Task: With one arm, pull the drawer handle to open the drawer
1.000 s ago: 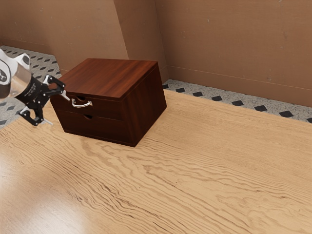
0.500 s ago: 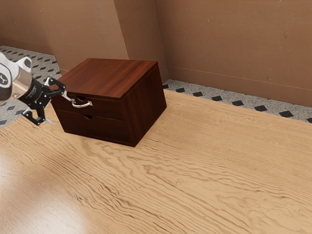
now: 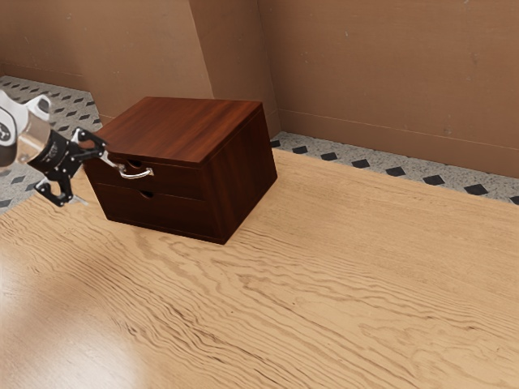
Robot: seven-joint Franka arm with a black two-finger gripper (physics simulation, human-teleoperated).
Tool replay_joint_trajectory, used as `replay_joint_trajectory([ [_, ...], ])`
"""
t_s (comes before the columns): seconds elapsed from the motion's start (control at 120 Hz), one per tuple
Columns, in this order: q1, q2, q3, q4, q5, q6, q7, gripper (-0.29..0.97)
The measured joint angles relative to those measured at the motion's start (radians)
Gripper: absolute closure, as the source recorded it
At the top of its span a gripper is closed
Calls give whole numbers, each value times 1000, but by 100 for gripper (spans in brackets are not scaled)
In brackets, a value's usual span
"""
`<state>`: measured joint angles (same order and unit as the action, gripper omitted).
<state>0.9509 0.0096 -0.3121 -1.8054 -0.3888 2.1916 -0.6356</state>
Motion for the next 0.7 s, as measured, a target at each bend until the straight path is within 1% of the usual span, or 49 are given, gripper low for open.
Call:
replay_joint_trajectory([
  [0.133, 6, 45, 1, 41, 6, 3, 3, 0],
  [0.242, -24, 77, 1, 66, 8, 5, 5, 0],
  [0.367, -55, 89, 7, 71, 9, 7, 7, 0],
  [0.533, -42, 102, 15, 72, 11, 9, 9, 0],
  [0.7, -53, 127, 15, 88, 21, 22, 10, 0],
])
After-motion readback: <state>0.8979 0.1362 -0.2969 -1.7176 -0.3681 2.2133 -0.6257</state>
